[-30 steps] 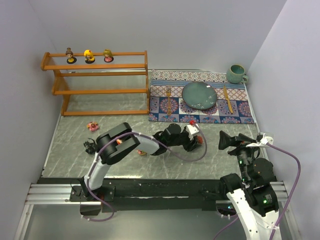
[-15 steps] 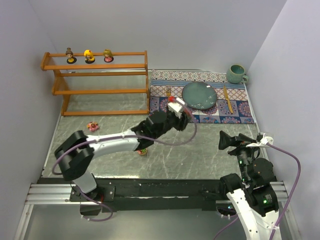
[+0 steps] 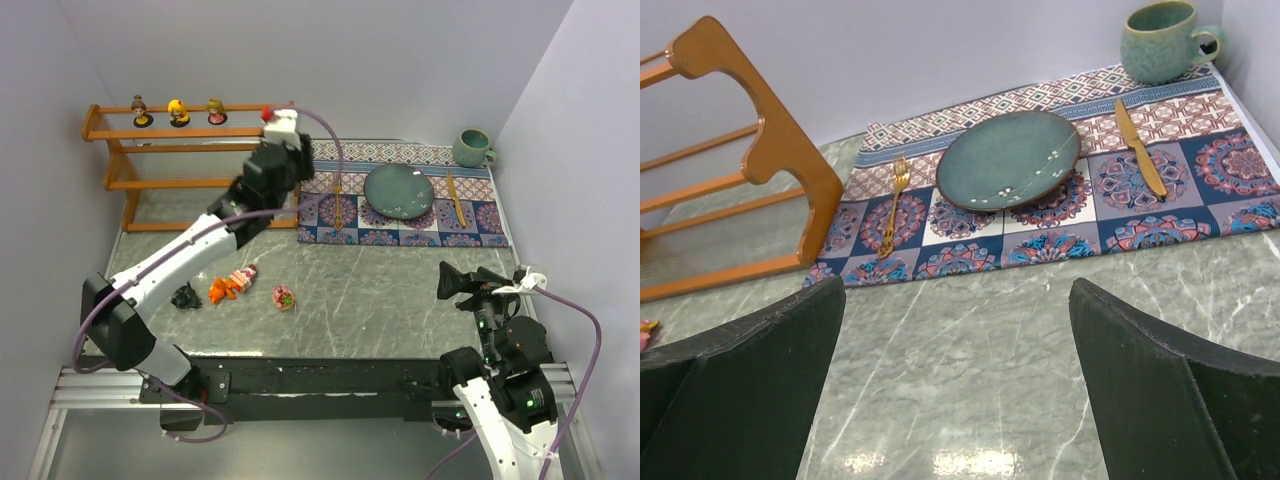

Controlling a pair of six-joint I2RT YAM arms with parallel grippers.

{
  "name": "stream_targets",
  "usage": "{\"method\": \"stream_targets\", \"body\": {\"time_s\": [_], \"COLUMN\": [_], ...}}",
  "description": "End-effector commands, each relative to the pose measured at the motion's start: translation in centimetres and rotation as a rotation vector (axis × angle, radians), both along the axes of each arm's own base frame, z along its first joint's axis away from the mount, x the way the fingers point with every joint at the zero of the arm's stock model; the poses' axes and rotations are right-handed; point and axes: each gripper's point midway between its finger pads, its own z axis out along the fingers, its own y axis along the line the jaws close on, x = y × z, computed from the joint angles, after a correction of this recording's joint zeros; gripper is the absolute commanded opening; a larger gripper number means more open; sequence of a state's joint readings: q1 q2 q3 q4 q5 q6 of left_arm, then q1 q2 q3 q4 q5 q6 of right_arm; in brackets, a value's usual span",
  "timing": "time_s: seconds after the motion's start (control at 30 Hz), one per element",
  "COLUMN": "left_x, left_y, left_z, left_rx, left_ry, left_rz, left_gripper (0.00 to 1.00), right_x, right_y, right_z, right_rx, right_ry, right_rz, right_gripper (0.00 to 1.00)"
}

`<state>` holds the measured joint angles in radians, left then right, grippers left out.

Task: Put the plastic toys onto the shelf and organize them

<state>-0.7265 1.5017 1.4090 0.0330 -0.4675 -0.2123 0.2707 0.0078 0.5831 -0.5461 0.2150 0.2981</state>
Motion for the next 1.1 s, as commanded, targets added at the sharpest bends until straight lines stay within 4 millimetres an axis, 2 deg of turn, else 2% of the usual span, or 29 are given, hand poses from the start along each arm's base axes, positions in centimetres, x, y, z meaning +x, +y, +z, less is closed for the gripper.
{"method": "stream_targets", "body": {"time_s": [0.0,0.07,0.1,0.17,0.2,0.3,0.37,0.53,0.67,1.07], "left_x": [2.0,3.1,3.8,4.9,5.5,7.0,7.9,10.0,11.6,14.0], "left_y": [4.6,5.5,6.4,7.0,7.8,8.4,8.4,8.9,9.1,9.6], "left_z": [4.8,4.4,5.1,4.7,5.1,4.9,4.0,4.3,3.5,1.7], "left_rx": [-0.004,0.023,0.021,0.025,0.016,0.003,0.009,0.000,-0.008,0.039], "left_ry": [-0.030,-0.014,-0.024,-0.012,-0.017,-0.010,0.005,0.000,0.012,0.034], "left_rz": [0.132,0.164,0.179,0.196,0.210,0.214,0.216,0.231,0.244,0.268], "left_gripper": [0.44,0.45,0.45,0.44,0.44,0.44,0.44,0.44,0.44,0.44], "right_x": [-4.6,-4.7,-4.7,-4.7,-4.7,-4.8,-4.7,-4.7,-4.6,-4.6], "right_y": [-1.2,-1.2,-1.2,-1.3,-1.3,-1.2,-1.1,-1.1,-1.2,-1.2], "right_z": [4.5,4.5,4.5,4.5,4.5,4.6,4.6,4.5,4.5,4.4], "right_rx": [0.082,0.083,0.083,0.086,0.085,0.085,0.083,0.082,0.083,0.083], "right_ry": [-0.297,-0.300,-0.296,-0.302,-0.300,-0.303,-0.302,-0.299,-0.297,-0.290], "right_rz": [0.004,0.004,0.003,0.000,0.000,0.008,0.010,0.009,0.006,0.005], "right_gripper": [1.00,1.00,1.00,1.00,1.00,1.00,1.00,1.00,1.00,1.00]}}
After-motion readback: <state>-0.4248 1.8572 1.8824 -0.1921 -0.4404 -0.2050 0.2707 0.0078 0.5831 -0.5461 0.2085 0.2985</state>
